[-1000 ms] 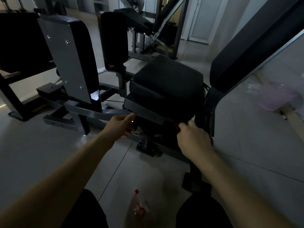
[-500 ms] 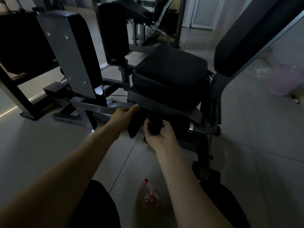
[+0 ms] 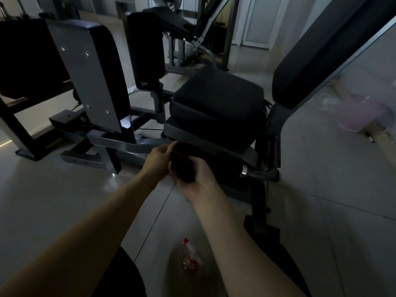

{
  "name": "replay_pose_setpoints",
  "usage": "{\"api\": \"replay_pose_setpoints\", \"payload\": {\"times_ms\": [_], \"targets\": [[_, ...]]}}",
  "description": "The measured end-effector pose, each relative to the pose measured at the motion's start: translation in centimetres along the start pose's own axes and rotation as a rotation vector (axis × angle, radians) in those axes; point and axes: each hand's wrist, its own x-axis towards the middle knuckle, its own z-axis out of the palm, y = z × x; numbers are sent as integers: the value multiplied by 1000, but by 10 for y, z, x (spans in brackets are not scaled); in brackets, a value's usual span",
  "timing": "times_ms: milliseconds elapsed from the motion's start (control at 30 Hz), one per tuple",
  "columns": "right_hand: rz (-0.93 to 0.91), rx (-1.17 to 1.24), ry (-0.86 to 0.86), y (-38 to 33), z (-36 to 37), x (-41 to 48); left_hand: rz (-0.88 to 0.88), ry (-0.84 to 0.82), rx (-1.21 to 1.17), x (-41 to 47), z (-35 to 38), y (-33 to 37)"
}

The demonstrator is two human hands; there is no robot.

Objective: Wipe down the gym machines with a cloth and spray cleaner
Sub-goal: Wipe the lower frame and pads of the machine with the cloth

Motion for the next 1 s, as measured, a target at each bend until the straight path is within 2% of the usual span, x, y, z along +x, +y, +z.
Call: {"api": "replay_pose_setpoints", "payload": {"times_ms": [67,100,167,333,400,467,500,567,633,733,867,1000], "targets": [[-2,-104,-41,-1,12,12,2,-13,2,0,-1,1],[2,-75,-35,-4,7,15,20,-13,59,0,-2,2],[-54,30,25,-20,-17,13,54,-1,131,0,-3,2],[-267,397,208,-65,-91,-16,112,-3,120,-1,2,-4],[-372,443,227,-70,-105,-25,121,4,100,0,5,-7],[-366,455,254,-57,-105,-24,124,15,76,0,7,-9],[-312,400,265,-43,-103,-17,124,17,68,2,8,-11],[-154,129,240,-12,-87,5,133,26,65,4,9,-15],[-35,-121,117,11,-54,29,152,45,62,6,9,-16],[-33,-285,7,13,-11,46,148,42,57,11,6,-17],[-93,-239,95,-3,-14,47,199,5,70,13,4,-22],[-235,106,254,-18,-50,39,220,-34,94,16,0,-25]]}}
